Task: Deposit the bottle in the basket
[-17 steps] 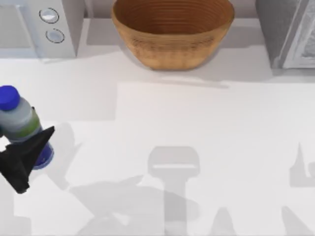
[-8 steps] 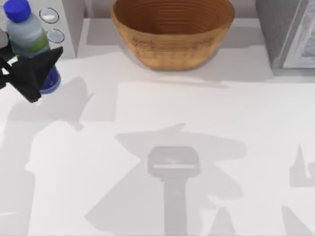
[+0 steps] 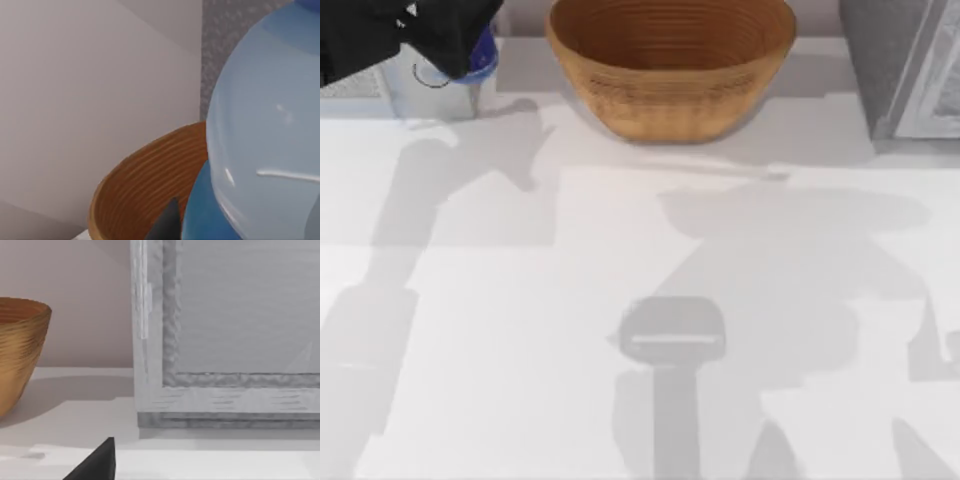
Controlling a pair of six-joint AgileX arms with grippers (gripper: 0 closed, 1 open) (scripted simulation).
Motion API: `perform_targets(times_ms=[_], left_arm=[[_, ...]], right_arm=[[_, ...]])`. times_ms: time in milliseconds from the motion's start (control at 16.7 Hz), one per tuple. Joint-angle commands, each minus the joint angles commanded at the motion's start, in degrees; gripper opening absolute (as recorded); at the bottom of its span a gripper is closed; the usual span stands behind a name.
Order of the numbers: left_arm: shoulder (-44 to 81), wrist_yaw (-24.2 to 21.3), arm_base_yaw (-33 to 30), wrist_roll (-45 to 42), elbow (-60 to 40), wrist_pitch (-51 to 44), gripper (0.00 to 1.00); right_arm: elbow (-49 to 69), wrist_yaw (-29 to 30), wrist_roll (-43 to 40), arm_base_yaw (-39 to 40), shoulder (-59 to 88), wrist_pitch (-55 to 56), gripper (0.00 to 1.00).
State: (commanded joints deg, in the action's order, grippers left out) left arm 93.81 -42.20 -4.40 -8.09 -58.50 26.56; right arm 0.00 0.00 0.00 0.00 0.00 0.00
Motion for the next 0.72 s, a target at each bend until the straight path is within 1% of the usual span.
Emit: perform_targets(times_ms=[420, 720], left_arm=[[12.6, 6.6, -7.1, 1.1, -19.8, -6.5, 0.00], [21.8, 12.3, -12.4, 2.2, -37.9, -11.6, 0.00]], right_arm=[[0.0, 0.0, 0.0, 0.0, 0.0, 0.0, 1.00], [0.0, 0.0, 0.0, 0.0, 0.0, 0.0, 1.00]])
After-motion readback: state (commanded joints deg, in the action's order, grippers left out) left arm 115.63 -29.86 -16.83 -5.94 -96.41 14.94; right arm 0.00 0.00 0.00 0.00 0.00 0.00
